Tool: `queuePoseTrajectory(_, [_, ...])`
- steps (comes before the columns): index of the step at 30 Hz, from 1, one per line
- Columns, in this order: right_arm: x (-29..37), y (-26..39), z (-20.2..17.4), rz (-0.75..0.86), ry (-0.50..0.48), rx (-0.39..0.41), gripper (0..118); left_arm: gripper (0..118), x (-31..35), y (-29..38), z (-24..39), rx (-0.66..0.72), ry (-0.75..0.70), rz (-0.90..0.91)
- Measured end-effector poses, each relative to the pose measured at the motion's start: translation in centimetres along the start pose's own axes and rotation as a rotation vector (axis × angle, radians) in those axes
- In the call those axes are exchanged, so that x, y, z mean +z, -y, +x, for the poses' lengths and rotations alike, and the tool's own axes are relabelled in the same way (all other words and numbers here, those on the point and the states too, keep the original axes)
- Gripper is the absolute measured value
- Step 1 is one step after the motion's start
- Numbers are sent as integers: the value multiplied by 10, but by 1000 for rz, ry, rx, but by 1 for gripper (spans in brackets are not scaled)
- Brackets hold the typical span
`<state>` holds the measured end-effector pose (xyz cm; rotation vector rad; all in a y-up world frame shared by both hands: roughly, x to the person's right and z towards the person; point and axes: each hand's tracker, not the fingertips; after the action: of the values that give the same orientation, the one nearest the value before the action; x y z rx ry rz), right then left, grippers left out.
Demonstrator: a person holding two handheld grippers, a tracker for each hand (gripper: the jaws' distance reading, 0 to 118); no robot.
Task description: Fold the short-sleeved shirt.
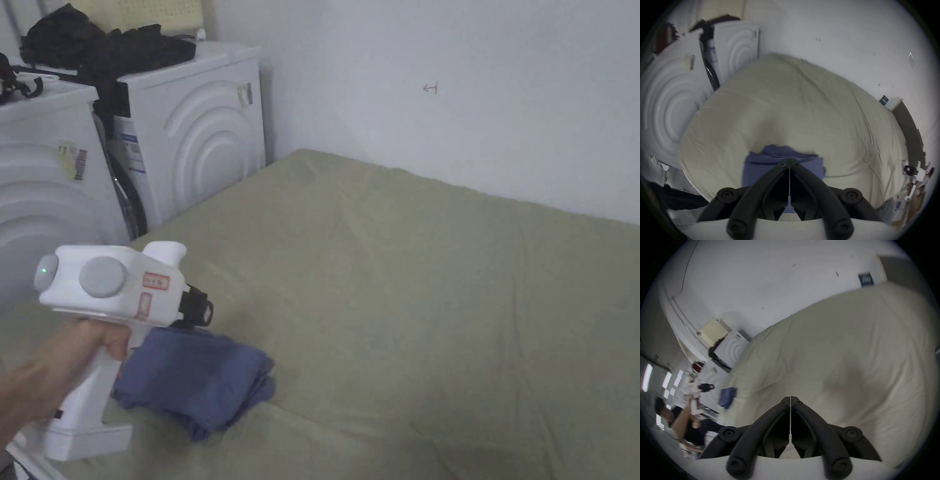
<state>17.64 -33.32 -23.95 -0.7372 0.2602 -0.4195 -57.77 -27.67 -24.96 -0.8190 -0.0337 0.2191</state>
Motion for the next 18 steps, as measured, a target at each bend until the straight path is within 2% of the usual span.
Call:
queuePoseTrajectory(2, [10,-4,-17,56,139,108,2,0,1,35,74,4,138,82])
queuePoseTrajectory(3, [16,-5,-27,89,199,167,2,0,-13,26,76,21,151,127])
queuePoseTrajectory(4, [20,-6,-35,119,242,194,2,0,-9,22,108,-2,148,130])
queuePoseTrajectory(6, [32,-9,-48,182,250,221,2,0,-10,32,168,6,233,228])
queuePoseTrajectory(9, [49,-10,-61,311,320,275,2,0,7,60,256,-83,203,417])
queuePoseTrajectory(11, [66,-9,-73,370,353,340,2,0,29,79,304,-123,193,502])
queuePoseTrajectory(16, [115,-4,-99,485,435,403,2,0,69,88,354,-254,189,605])
queuePoseTrajectory(18, [133,0,-105,561,426,377,2,0,85,87,364,-315,114,642])
